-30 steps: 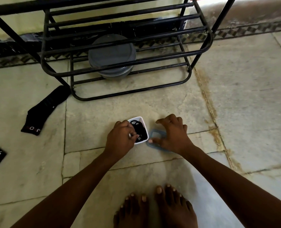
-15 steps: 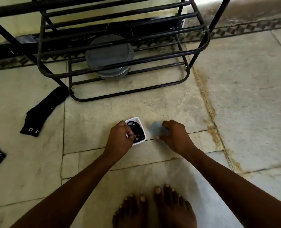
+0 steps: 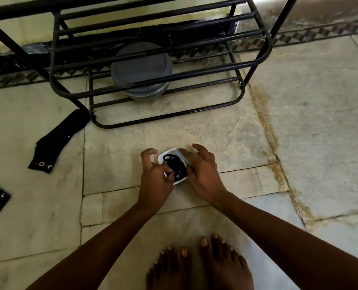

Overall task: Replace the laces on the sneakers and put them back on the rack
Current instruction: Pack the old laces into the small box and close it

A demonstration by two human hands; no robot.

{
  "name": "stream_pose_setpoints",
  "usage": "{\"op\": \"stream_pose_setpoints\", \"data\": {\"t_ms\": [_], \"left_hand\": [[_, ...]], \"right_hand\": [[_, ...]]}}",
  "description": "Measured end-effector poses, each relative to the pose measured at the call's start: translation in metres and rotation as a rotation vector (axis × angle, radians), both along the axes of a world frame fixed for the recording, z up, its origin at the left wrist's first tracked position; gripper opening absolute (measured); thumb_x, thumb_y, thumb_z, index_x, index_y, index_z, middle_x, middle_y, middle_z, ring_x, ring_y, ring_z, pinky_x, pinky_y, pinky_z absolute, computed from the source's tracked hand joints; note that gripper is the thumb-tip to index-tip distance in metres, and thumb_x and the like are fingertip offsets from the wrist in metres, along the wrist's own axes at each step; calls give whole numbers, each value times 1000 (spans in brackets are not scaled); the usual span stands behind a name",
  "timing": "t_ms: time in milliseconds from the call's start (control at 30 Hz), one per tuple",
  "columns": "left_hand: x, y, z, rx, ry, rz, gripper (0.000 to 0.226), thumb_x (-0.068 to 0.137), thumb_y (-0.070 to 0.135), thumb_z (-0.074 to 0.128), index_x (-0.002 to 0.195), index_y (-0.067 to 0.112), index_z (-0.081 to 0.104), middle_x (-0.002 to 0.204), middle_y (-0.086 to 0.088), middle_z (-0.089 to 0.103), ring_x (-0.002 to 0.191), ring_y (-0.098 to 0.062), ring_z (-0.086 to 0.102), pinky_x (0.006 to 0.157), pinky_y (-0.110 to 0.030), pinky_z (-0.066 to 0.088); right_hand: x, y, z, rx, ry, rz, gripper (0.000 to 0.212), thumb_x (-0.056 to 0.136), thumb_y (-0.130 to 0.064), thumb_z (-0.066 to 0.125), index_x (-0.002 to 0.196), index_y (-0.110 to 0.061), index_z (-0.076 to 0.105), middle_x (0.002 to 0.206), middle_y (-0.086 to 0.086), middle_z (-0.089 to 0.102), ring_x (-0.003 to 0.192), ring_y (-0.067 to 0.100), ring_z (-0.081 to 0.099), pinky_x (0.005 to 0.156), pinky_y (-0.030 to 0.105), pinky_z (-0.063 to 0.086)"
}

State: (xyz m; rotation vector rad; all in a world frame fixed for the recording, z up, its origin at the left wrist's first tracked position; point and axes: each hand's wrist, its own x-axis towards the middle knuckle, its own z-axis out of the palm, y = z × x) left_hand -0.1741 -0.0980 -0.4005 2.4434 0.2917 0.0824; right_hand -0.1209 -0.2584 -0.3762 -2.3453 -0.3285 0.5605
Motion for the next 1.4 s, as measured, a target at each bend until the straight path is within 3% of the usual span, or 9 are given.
{"op": "stream_pose_setpoints", "data": {"t_ms": [100, 200, 333, 467, 567, 767, 1133, 1300, 1400], "left_hand": [[1, 0, -1, -23, -24, 5, 11, 81, 1, 77, 76, 12, 75, 140, -14, 46, 82, 9, 56, 89, -4, 37], [5, -4, 0, -70, 7, 27, 13, 77, 0, 79, 75, 13, 78, 127, -11, 64, 103, -10, 65, 89, -12, 42], [6, -6, 6, -132, 0, 69, 15, 72, -5, 78, 73, 10, 76, 126, -6, 67, 104, -14, 66, 86, -26, 55], [4, -5, 6, -150, -34, 85, 18, 71, -7, 79, 82, 7, 77, 118, -5, 70, 101, -7, 63, 87, -6, 45], [1, -7, 11, -250, -17, 150, 39, 77, -6, 78, 111, 11, 71, 106, 6, 71, 86, 8, 64, 77, -11, 54], [-2, -3, 14, -333, 21, 144, 56, 97, -6, 57, 148, 14, 46, 134, 11, 58, 122, -1, 57, 98, -8, 46], [8, 9, 11, -119, 92, -46, 47, 95, 3, 66, 141, 2, 58, 135, -12, 66, 122, -24, 63, 101, -16, 40], [16, 16, 12, -32, 322, -160, 67, 100, 20, 63, 158, 6, 31, 128, -16, 52, 117, -31, 58, 88, -16, 36], [13, 12, 18, -118, 533, -258, 112, 90, 31, 77, 162, 15, -7, 154, -9, 42, 137, -26, 47, 110, -32, 42]], "right_hand": [[-6, -2, -6, 2, 14, 35, 71, 83, -55, 28, 153, -47, 34, 163, 6, 30, 146, 29, 32, 113, 54, 36], [-14, -4, -9, 36, -8, 82, 72, 84, -57, 38, 154, -45, 33, 160, 1, 32, 144, 23, 35, 113, 49, 40], [-20, -7, -8, 149, -26, 78, 65, 93, -39, 47, 156, -23, 39, 154, 8, 37, 133, 10, 40, 111, 15, 32], [-23, -7, -15, 134, -88, 57, 59, 100, -26, 50, 157, -17, 37, 151, 12, 42, 129, 21, 51, 105, 16, 36], [-21, -5, -14, 108, -65, 21, 59, 102, -17, 57, 156, -11, 36, 150, 12, 44, 128, 22, 52, 99, 9, 30], [-15, 2, -14, 25, 0, -7, 67, 102, -27, 60, 158, -8, 28, 149, 11, 45, 125, 22, 52, 93, 9, 28], [0, 5, -5, -164, -75, 103, 32, 100, -20, 54, 130, -10, 57, 109, 9, 72, 94, 27, 69, 80, 38, 58], [6, 1, -9, -217, -53, 233, 73, 100, -20, 55, 162, -13, 16, 128, 11, 60, 108, 27, 63, 91, 38, 55], [11, -2, -5, -181, -45, 328, 79, 101, -18, 55, 162, -11, 5, 137, 16, 49, 113, 28, 57, 95, 33, 50]]}}
